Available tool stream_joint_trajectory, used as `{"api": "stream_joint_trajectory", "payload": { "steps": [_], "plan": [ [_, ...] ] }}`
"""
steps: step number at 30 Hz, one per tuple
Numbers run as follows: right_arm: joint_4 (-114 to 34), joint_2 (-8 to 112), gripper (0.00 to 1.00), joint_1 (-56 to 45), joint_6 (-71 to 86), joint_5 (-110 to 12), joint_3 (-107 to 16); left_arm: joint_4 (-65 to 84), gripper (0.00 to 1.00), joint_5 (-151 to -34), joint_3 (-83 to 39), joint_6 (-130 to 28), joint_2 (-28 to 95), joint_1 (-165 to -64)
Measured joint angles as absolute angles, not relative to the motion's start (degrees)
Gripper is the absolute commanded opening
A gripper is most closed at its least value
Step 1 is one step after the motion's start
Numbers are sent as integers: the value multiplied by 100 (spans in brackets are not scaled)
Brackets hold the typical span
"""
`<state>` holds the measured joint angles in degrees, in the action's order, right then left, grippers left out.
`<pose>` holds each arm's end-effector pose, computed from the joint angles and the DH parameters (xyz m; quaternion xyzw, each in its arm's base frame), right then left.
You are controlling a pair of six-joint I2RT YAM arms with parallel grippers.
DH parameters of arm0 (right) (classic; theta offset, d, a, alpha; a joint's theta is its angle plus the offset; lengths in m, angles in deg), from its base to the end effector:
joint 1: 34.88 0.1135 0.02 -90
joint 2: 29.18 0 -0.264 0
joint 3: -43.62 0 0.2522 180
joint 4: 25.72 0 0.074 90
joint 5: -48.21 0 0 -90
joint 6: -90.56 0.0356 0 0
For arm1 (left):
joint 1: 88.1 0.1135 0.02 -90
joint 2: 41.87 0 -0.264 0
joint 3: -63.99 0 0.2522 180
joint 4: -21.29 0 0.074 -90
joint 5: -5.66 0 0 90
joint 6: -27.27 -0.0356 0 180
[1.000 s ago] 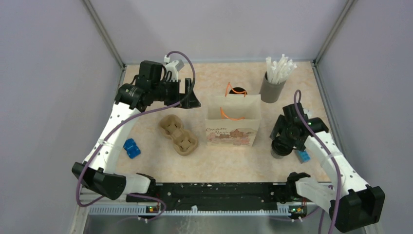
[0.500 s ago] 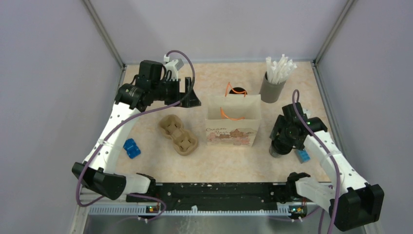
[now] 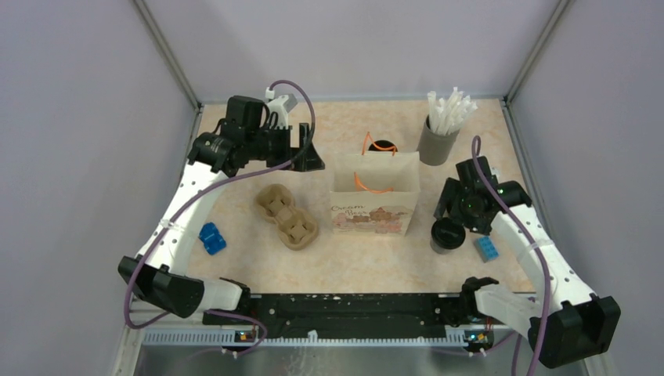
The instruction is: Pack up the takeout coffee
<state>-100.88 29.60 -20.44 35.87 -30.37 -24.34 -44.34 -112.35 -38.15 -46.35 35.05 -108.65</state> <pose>0.1726 0.0372 0.2800 0.1966 0.9534 -0.0012 0.2288 0.2457 -0.1100 0.4098 0.1335 0.8766 -0.3373 0.3164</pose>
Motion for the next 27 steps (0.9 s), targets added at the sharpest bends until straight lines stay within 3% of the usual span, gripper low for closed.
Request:
{"api": "stream_joint_trajectory", "payload": {
  "steps": [27],
  "plan": [
    [-10064,2921,86,-2044,3167,-3413,-2064,-4434,99,-11310,-3887,-4607,3575,-10865]
  ]
}}
